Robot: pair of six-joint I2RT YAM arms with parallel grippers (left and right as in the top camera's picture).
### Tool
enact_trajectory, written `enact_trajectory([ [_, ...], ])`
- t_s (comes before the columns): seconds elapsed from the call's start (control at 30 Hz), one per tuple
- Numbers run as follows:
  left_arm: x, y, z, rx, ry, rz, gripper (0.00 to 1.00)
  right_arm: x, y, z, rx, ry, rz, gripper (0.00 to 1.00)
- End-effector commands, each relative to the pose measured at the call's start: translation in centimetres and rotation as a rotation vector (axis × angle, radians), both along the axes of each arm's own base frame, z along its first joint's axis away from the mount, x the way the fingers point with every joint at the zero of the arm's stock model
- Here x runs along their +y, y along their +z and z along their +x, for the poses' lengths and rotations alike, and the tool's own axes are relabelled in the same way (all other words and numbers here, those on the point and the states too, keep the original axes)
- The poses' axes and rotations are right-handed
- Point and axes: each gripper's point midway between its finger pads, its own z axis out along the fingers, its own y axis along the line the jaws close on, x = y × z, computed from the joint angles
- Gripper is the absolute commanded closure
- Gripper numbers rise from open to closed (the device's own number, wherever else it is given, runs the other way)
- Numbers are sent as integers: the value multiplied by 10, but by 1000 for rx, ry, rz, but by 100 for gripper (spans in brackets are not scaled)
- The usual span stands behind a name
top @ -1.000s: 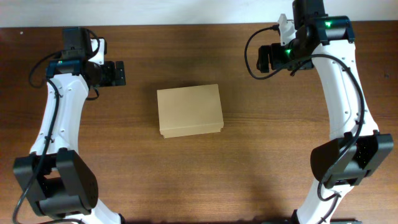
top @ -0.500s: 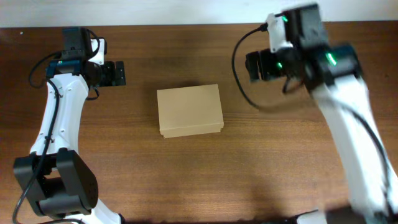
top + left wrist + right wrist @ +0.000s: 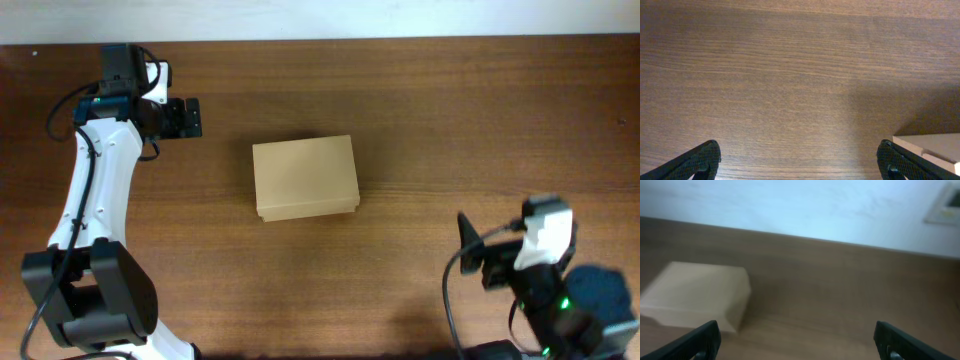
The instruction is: Pack container
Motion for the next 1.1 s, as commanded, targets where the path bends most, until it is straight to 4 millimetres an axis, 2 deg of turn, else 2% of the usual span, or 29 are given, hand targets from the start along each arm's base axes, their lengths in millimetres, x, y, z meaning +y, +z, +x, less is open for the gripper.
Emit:
enact_trajectory([
  [0.0, 3, 1, 4, -5, 4, 1, 0, -26, -47, -13, 4, -120, -10, 1],
  [0.1, 3, 1, 4, -5, 4, 1, 0, -35, -77, -21, -2, -167, -4, 1],
  [0.23, 3, 1, 4, -5, 4, 0, 0, -35, -104, -26, -24, -166, 5, 1],
  [0.53, 3, 1, 4, -5, 4, 1, 0, -35, -161, -19, 103, -169, -11, 1],
  [0.57, 3, 1, 4, -5, 4, 1, 0, -36, -176, -18, 137, -171, -16, 1],
  [0.73, 3, 1, 4, -5, 4, 1, 0, -36, -223, -20, 243, -171, -29, 1],
  [1.07, 3, 1, 4, -5, 4, 1, 0, -35, -225, -18, 238, -169, -29, 1],
])
